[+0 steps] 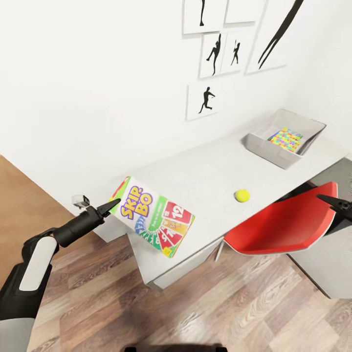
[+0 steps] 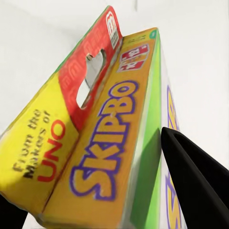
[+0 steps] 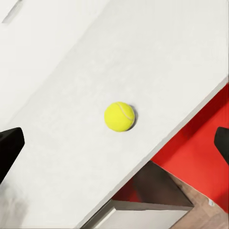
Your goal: Put all the toys in the child's room - the three board games (two on the bed and one on the table), the two jigsaw puzzles on the table, and the tennis ball on the table - inside the toy box on the table in the child's room.
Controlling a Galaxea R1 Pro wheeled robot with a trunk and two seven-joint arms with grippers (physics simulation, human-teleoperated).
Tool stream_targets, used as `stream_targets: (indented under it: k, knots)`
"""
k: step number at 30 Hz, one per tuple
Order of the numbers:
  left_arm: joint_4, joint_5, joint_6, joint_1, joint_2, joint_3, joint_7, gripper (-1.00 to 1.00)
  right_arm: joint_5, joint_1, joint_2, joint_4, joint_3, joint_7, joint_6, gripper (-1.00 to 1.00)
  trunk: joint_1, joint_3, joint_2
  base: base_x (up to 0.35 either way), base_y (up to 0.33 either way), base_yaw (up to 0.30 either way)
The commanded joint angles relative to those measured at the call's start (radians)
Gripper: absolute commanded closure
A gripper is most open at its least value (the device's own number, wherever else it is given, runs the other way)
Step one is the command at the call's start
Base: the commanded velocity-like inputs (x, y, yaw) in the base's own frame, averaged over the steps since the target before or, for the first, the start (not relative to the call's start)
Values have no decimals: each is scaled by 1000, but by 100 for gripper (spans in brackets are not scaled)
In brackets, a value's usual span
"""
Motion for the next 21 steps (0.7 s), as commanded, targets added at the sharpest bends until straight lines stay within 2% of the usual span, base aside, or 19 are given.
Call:
stream_targets:
  k: [1,5,8,9,12,18,21]
  knots:
    - [-7,1,5,0,-1,-12,1,100,10,-1,-1,0,1,27,5,-100,1,0,-2,-5,0,-132]
    - [-46,1,5,0,-3,-62,7,100,10,8,-21,0,18,68,5,-100,1,6,-2,-3,0,-128]
    - [-74,0,5,0,0,-101,10,100,9,23,-44,0,52,89,5,-100,1,10,-2,-1,0,-125]
    - [-74,0,5,0,0,-101,10,100,9,23,-44,0,52,89,5,-100,1,12,-2,-1,0,-124]
    - [-96,-1,5,0,4,-141,12,100,10,33,-61,0,103,133,5,-100,1,16,-2,-1,0,-121]
    - [-122,-2,5,-2,9,-212,14,100,10,33,-80,0,214,269,5,-100,1,26,-2,0,0,-106]
    - [-130,-14,5,-2,10,-229,13,100,9,26,-108,0,253,326,5,-100,1,30,-2,0,0,-97]
